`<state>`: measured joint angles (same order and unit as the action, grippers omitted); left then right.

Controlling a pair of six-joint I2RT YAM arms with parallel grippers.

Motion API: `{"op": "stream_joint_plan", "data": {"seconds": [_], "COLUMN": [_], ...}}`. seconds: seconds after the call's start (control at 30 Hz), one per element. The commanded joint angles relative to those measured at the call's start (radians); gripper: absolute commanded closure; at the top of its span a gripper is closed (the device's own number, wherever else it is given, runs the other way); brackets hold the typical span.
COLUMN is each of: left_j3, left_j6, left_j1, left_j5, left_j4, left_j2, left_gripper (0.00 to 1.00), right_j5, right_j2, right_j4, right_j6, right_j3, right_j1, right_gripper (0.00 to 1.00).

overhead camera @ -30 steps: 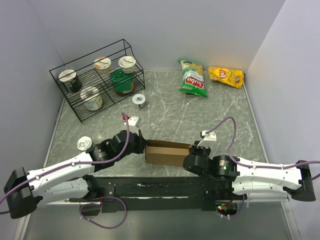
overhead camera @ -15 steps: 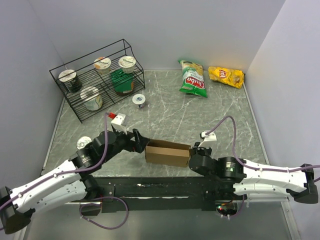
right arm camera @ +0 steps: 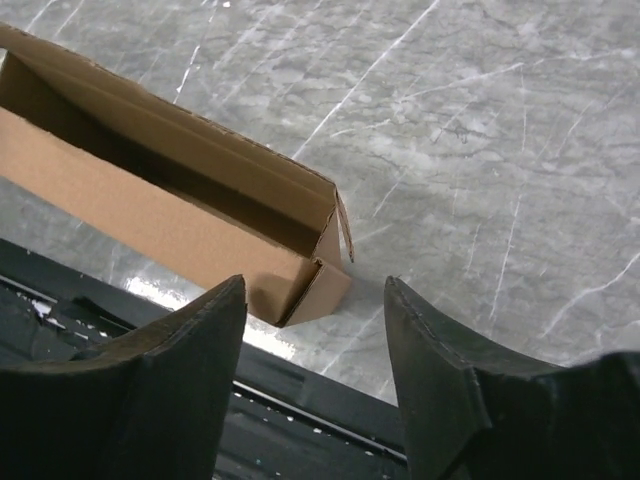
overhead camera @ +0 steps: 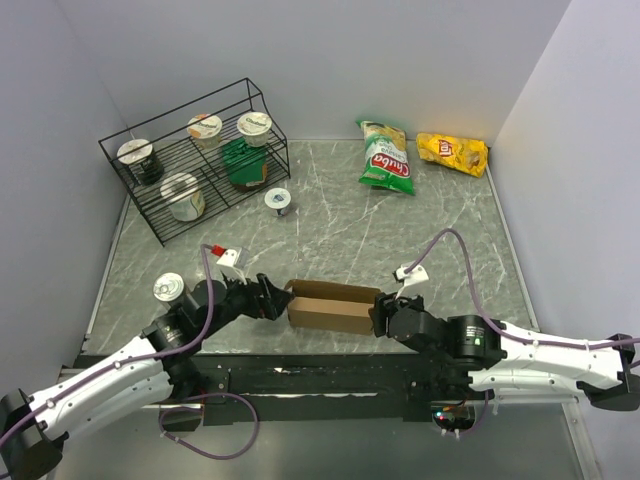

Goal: Fold the paper box

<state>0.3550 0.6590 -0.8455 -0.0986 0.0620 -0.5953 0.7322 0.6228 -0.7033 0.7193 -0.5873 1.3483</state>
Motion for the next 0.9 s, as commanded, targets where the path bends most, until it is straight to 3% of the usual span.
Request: {"op": "stream_joint_plan", "data": {"seconds": [0.0, 0.17, 0.2, 0.23, 0.43, 0.53, 0.63, 0.67, 0.87], "left_j3": [-0.045, -0.050, -0.050, -0.048, -0.045, -0.044, -0.030, -0.022, 0.004], "left_j6": [0.067, 0.077, 0.077, 0.077, 0.080, 0.082, 0.079, 0.071, 0.059], "left_j1": [0.006, 0.006, 0.006, 0.006, 0.008, 0.011, 0.023, 0.029, 0.106], "left_j5": [0.056, 0.068, 0.068, 0.069, 0.091, 0.086, 0.083, 0.091, 0.128], "left_j4": [-0.134, -0.159, -0.159, -0.156, -0.136, -0.110, -0.074, -0.067, -0.001], "left_j2": [0.000, 0.005, 0.012, 0.014, 0.032, 0.055, 0.074, 0.077, 0.071], "left_gripper": [0.04, 0.04, 0.04, 0.04, 0.04, 0.04, 0.04, 0.04, 0.04], "right_j5": [-0.002, -0.022, -0.036, -0.060, -0.306, -0.462, -0.710, -0.727, -0.928], "right_j2": [-0.012, -0.014, -0.018, -0.021, 0.064, 0.184, 0.273, 0.313, 0.497], "right_j4": [-0.028, -0.053, -0.041, -0.015, 0.053, 0.056, 0.116, 0.126, 0.143], "right_j6": [-0.055, -0.141, -0.218, -0.263, -0.610, -0.760, -0.856, -0.872, -1.003], "right_j3": [-0.058, -0.127, -0.152, -0.167, -0.304, -0.364, -0.382, -0.394, -0.488], "right_j1": [0.002, 0.002, 0.002, 0.002, -0.026, -0.119, -0.246, -0.296, -0.336], "right_gripper": [0.33, 0.18, 0.16, 0.01, 0.00, 0.00, 0.00, 0.00, 0.00]}}
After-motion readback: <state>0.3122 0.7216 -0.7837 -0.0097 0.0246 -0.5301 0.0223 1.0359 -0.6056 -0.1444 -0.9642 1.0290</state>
